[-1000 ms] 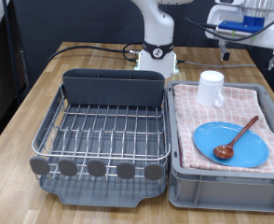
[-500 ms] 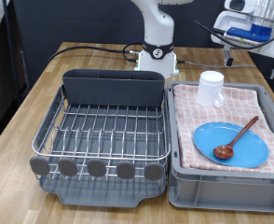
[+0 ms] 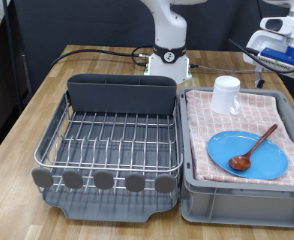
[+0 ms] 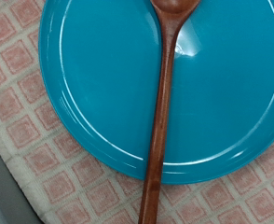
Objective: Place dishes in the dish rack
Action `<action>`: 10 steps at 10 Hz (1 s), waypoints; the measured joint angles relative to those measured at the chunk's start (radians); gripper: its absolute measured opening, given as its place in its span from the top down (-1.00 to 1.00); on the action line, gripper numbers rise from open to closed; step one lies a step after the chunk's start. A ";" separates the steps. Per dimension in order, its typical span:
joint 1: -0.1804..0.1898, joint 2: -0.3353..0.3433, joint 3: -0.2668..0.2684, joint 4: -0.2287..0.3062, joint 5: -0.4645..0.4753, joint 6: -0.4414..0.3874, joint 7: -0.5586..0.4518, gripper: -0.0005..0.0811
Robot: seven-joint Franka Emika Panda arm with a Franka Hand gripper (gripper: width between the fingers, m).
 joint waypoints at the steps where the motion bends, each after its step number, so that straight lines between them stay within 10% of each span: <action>1: 0.000 0.025 -0.004 0.001 -0.031 0.028 0.031 -0.98; 10: 0.001 0.188 -0.054 -0.002 -0.223 0.211 0.223 -0.98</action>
